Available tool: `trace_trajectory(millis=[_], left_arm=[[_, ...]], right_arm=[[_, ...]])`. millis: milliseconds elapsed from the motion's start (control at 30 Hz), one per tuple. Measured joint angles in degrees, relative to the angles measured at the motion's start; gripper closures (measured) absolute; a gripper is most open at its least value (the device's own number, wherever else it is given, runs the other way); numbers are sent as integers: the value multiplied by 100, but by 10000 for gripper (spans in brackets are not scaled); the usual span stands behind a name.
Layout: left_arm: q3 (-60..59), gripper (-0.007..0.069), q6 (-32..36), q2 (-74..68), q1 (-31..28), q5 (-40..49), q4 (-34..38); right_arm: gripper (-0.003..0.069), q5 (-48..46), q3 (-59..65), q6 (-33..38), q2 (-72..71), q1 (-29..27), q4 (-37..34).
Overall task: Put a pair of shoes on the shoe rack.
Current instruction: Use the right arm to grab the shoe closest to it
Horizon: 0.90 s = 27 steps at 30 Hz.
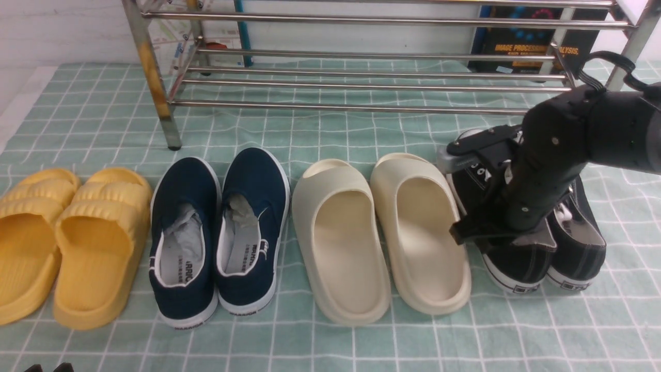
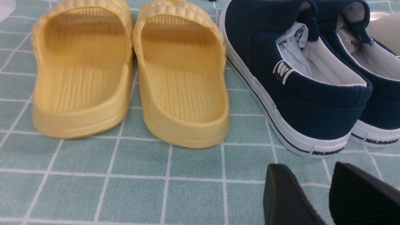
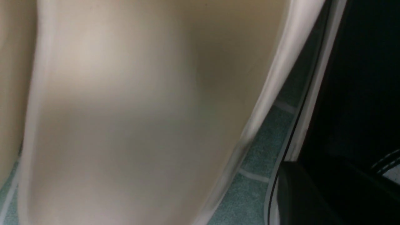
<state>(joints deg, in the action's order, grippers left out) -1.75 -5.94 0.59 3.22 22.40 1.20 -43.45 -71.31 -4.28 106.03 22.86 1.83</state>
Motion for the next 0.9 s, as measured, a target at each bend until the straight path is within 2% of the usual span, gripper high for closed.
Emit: trace_trajectory(millis=[33,67,167,333,400,467,500,533,567,633,700,733,800,900], left_arm=[[0,386,0,0,0,0,0],[0,386,0,0,0,0,0],[0,386,0,0,0,0,0],[0,386,0,0,0,0,0],[0,386,0,0,0,0,0],[0,386,0,0,0,0,0],[0,386,0,0,0,0,0],[0,386,0,0,0,0,0],[0,386,0,0,0,0,0],[0,386,0,0,0,0,0],[0,386,0,0,0,0,0],[0,386,0,0,0,0,0],[0,386,0,0,0,0,0],[0,386,0,0,0,0,0]], right_arm=[[475,0,0,0,-1,0,0],[557,0,-7,4,-38,0,0],[638,-166,-124,-86,-114,3,-56],[623,-664,-474,-209,-313,3,-65],[557,-790,-589,-227,-406,3,54],[449,-847,-615,-274,-426,3,169],[426,-854,-615,-279,-426,3,169],[330,-867,-615,-346,-426,3,175],[318,-867,-615,-356,-426,3,175],[170,-872,-615,-468,-370,3,130],[83,-885,-615,-531,-290,3,124],[83,-885,-615,-538,-278,3,119],[38,-891,-615,-647,-118,3,40],[79,-880,-603,-653,65,3,-183]])
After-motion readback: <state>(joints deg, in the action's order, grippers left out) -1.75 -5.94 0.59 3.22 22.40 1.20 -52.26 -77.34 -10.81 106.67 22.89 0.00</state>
